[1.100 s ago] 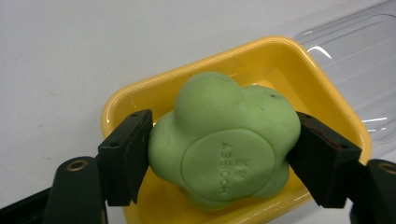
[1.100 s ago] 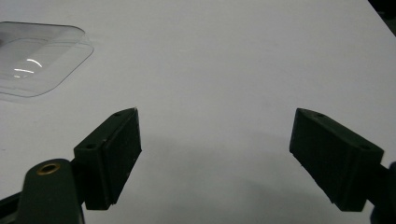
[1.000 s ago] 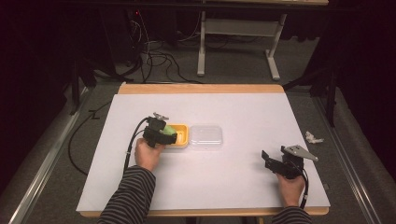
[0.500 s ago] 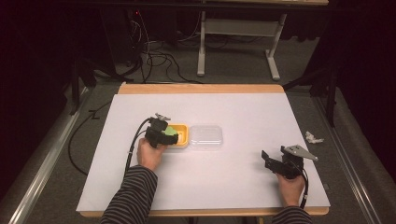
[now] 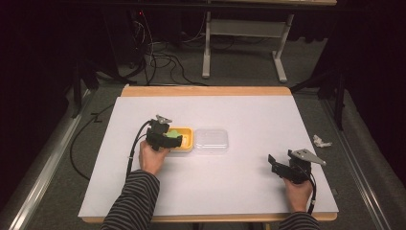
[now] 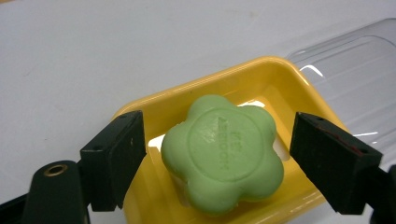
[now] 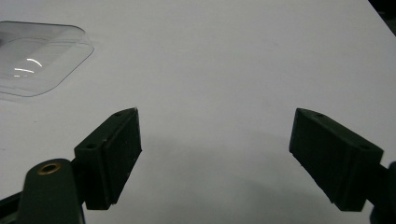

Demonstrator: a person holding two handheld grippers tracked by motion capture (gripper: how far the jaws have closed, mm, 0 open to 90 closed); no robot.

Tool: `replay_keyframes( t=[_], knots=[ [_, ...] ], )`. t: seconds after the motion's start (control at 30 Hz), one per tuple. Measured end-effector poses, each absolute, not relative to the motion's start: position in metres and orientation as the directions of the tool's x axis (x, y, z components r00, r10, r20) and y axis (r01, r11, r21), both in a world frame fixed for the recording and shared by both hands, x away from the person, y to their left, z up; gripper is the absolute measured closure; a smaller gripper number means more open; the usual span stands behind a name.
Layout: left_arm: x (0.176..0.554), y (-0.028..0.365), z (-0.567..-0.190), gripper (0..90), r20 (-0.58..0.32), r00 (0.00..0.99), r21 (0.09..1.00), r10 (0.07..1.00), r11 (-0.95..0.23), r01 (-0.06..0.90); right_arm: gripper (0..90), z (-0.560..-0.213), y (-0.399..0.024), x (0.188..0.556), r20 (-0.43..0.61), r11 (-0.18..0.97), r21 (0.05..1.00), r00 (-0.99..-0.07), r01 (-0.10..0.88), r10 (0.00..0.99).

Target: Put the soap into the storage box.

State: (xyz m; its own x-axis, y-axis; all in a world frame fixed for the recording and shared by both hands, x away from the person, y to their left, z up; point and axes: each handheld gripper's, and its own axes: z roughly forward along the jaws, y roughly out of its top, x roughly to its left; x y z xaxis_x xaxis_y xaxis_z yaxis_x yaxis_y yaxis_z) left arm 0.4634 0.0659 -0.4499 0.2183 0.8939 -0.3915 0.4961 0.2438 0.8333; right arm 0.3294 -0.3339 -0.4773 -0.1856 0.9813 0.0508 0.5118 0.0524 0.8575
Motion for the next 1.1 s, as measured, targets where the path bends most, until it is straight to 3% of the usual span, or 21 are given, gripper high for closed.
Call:
replay_keyframes(
  t=[1.1],
  knots=[
    [0.438,0.082,-0.419,21.7,-0.428,0.270,0.848,0.863,0.280,0.450,17.2,-0.477,-0.334,0.329,0.057,0.046,0.857,-0.183,0.514,0.981]
  ],
)
